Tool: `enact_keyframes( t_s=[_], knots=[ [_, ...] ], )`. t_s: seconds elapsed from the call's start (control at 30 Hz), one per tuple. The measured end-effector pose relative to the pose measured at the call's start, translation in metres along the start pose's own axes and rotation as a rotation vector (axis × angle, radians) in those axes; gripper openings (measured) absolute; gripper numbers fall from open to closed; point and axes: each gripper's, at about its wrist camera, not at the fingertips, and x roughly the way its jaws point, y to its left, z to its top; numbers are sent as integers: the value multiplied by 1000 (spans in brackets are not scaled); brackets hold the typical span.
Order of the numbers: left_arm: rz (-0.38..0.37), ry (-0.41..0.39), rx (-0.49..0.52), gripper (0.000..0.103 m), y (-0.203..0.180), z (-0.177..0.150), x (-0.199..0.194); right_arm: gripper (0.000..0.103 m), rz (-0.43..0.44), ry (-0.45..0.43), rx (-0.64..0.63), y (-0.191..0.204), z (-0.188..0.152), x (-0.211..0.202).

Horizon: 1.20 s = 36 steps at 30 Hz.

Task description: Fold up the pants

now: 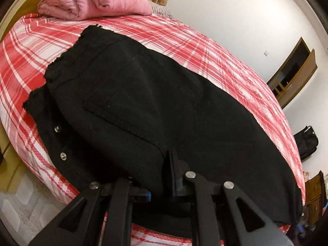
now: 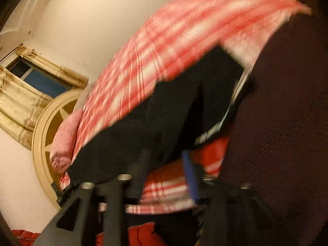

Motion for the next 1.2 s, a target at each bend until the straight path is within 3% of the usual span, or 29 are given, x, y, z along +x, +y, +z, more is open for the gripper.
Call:
enact_keyframes(
  t_s=[0.07, 0.1, 0.17, 0.33, 0.5, 0.53, 0.6, 0.67, 0.7, 0.83, 0.93, 1.03, 1.13, 1.2],
  knots=[
    [7, -2, 3, 17, -1, 0, 0, 78, -17, -101, -36, 4, 15, -17],
    [10, -4, 7, 17, -2, 0, 0, 80, -14, -143, -70, 8, 27, -21],
    [22, -5, 20, 17, -4, 0, 0, 80, 13, -143, -141, 16, 47, -13],
    [38, -2, 16, 18, -5, 1, 0, 80, -40, -8, -327, 48, 92, 55],
    [55, -7, 18, 19, -8, 1, 2, 80, -230, 202, -562, 60, 88, 115],
    [59, -8, 19, 19, -9, 0, 3, 79, -239, 235, -579, 58, 84, 121],
    [65, -8, 16, 19, -10, 0, 4, 46, -233, 283, -580, 50, 76, 130],
    [73, -8, 19, 19, -11, 0, 5, 18, -261, 258, -596, 49, 73, 127],
    [76, -8, 21, 19, -12, -1, 4, 13, -229, 248, -566, 48, 74, 122],
    [77, -7, 18, 19, -13, -1, 4, 13, -188, 84, -544, 60, 73, 79],
    [76, -9, 7, 19, -13, -1, 4, 13, -166, -159, -528, 69, 74, 23],
    [78, -16, 0, 19, -13, -1, 4, 13, -229, -391, -543, 66, 61, -18],
    [73, -22, -5, 19, -12, -3, 4, 13, -332, -402, -518, 51, 45, -16],
    [70, -24, -10, 19, -11, -3, 3, 20, -455, -316, -505, 39, 40, 5]
  ],
)
